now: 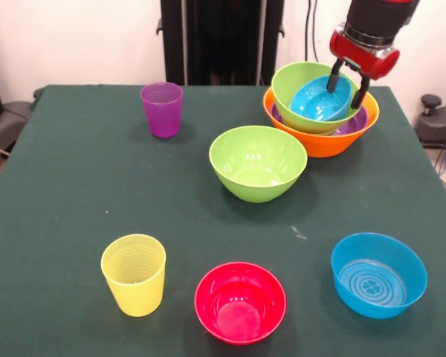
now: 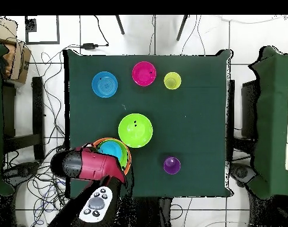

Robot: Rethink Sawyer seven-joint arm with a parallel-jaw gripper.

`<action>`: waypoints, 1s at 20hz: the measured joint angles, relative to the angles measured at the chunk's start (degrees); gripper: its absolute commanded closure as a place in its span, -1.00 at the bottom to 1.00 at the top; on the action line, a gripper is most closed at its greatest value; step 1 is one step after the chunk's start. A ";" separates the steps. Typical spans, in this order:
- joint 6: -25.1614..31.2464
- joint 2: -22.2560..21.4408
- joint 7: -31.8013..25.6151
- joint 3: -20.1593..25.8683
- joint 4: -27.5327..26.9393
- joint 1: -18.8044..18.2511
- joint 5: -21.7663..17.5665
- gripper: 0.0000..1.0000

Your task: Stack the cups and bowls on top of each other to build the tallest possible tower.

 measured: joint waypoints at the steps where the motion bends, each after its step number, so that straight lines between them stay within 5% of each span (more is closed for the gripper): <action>1: 0.07 0.41 0.00 -0.35 -0.46 0.14 0.14 -1.00; 18: 1.18 5.10 0.00 -2.05 -6.85 0.41 0.49 -1.00; 19: 1.18 5.52 0.00 -2.23 -7.53 0.34 0.51 1.00; 20: 1.18 5.54 0.00 -2.25 -7.58 0.34 0.50 1.00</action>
